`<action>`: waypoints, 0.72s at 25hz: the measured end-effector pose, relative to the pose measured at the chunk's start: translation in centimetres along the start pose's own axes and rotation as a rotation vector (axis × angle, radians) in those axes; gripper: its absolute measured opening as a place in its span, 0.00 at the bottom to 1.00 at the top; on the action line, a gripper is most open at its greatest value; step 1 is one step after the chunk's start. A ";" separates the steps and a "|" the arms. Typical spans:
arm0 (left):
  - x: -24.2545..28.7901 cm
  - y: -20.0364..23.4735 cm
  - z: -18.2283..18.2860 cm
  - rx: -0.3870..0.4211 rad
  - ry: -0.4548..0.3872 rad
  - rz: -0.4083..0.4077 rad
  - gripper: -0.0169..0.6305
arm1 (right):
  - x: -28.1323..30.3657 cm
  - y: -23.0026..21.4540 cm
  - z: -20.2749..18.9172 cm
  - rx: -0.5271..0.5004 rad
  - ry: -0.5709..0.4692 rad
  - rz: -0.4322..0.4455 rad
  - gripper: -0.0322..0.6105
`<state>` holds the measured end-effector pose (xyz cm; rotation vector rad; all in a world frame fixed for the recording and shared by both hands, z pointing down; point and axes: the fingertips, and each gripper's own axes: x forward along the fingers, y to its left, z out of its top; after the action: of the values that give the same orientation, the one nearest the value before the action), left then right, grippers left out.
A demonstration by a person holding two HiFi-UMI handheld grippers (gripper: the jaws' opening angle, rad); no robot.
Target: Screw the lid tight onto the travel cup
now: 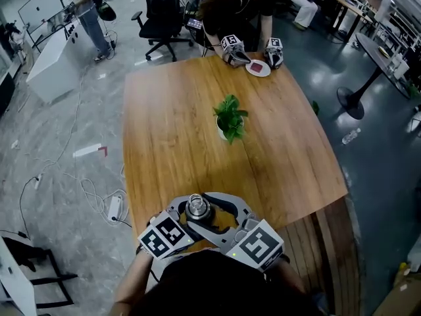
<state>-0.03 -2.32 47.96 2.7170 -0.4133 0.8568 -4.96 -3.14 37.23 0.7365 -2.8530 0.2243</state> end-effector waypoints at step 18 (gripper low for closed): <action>0.8 1.5 -0.5 -0.075 0.022 0.054 0.62 | 0.6 -0.8 -1.2 0.053 0.027 -0.064 0.43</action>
<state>-0.18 -3.69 49.06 2.6370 -0.5052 0.8665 -4.88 -3.88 38.62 0.8265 -2.8028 0.2988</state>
